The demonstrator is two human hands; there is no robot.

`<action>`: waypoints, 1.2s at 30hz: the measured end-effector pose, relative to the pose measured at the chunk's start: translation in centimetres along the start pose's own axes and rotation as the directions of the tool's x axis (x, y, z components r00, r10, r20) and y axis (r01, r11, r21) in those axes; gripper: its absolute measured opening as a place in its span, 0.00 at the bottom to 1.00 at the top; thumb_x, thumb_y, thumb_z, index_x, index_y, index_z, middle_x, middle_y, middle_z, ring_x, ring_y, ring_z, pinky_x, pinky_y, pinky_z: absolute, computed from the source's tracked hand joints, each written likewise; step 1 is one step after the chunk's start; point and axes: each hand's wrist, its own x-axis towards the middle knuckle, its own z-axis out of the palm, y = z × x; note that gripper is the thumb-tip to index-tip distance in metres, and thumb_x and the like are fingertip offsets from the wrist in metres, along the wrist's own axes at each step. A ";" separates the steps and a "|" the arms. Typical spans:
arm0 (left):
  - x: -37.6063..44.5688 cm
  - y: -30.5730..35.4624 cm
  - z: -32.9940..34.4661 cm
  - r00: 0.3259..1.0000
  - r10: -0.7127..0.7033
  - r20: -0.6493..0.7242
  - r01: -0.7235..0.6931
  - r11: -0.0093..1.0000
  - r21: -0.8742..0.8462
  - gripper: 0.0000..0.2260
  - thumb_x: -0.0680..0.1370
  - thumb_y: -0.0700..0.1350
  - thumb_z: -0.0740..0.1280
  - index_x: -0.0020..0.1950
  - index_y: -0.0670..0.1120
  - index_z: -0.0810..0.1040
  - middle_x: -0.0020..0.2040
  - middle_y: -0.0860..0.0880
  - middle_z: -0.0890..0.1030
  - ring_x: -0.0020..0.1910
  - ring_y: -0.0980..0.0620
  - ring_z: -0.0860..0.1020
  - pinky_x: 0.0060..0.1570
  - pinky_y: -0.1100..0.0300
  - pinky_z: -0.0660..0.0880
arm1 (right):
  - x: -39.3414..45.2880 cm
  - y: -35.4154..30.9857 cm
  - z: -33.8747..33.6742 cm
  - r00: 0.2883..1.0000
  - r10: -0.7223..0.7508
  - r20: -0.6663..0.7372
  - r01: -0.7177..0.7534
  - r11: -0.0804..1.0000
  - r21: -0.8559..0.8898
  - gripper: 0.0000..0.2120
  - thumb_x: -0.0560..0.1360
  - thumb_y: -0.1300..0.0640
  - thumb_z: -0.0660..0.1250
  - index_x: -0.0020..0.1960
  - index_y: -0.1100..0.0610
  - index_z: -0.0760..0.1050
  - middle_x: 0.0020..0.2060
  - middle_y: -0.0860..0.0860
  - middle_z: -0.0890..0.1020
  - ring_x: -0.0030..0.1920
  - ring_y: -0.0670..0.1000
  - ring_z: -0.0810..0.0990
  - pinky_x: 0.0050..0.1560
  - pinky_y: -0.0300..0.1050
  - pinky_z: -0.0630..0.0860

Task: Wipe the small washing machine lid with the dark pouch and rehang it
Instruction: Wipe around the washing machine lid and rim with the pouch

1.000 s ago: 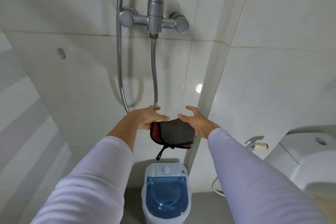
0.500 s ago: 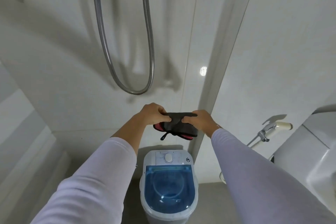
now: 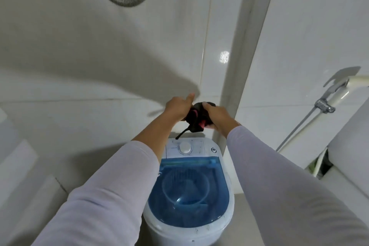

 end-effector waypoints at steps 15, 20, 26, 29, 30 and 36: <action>-9.4 -0.5 1.0 0.945 0.052 0.322 0.082 0.916 -0.392 0.41 0.78 0.67 0.37 0.61 0.38 0.77 0.57 0.44 0.81 0.56 0.48 0.78 0.56 0.50 0.71 | -7.9 4.3 -3.3 0.970 -0.097 0.224 0.072 0.990 0.118 0.22 0.71 0.68 0.68 0.64 0.60 0.70 0.57 0.58 0.79 0.52 0.56 0.80 0.46 0.48 0.81; -10.3 -1.9 1.4 0.986 0.031 0.165 0.001 0.981 -0.193 0.25 0.82 0.58 0.48 0.63 0.45 0.76 0.59 0.47 0.80 0.58 0.48 0.78 0.60 0.50 0.71 | -7.7 3.8 -4.8 0.990 -0.141 -0.011 0.141 0.990 -0.002 0.22 0.70 0.68 0.66 0.63 0.57 0.72 0.52 0.58 0.79 0.52 0.58 0.78 0.45 0.48 0.79; -9.6 -6.9 3.3 0.968 -0.039 0.248 -0.127 0.777 0.616 0.19 0.80 0.53 0.61 0.65 0.43 0.75 0.63 0.45 0.76 0.61 0.45 0.74 0.58 0.55 0.70 | -5.8 4.6 -6.2 0.969 -0.241 -0.046 0.218 0.933 -0.288 0.23 0.70 0.66 0.65 0.64 0.55 0.71 0.57 0.58 0.79 0.58 0.59 0.77 0.59 0.57 0.77; -8.8 -8.5 5.1 0.957 -0.148 0.250 -0.087 0.674 0.733 0.29 0.77 0.54 0.66 0.75 0.43 0.64 0.72 0.44 0.69 0.69 0.44 0.70 0.67 0.54 0.69 | -4.6 5.1 -6.2 0.940 -0.340 -0.029 0.272 0.797 -0.539 0.20 0.72 0.64 0.61 0.64 0.58 0.68 0.56 0.59 0.77 0.52 0.56 0.75 0.54 0.48 0.75; -8.4 -8.9 5.7 0.951 -0.183 0.250 -0.070 0.658 0.749 0.31 0.77 0.54 0.67 0.75 0.43 0.63 0.72 0.44 0.68 0.69 0.43 0.70 0.67 0.53 0.69 | -4.2 5.4 -6.1 0.934 -0.357 -0.004 0.282 0.745 -0.605 0.19 0.72 0.64 0.59 0.63 0.57 0.68 0.56 0.59 0.77 0.51 0.57 0.74 0.51 0.48 0.75; -7.0 -10.3 7.9 0.949 -0.188 0.255 -0.090 0.612 0.786 0.30 0.75 0.51 0.71 0.72 0.42 0.66 0.68 0.43 0.72 0.64 0.44 0.74 0.63 0.52 0.73 | -0.8 7.5 -5.1 0.922 -0.365 0.130 0.326 0.549 -0.769 0.18 0.72 0.66 0.58 0.60 0.54 0.72 0.53 0.59 0.79 0.51 0.60 0.77 0.50 0.50 0.76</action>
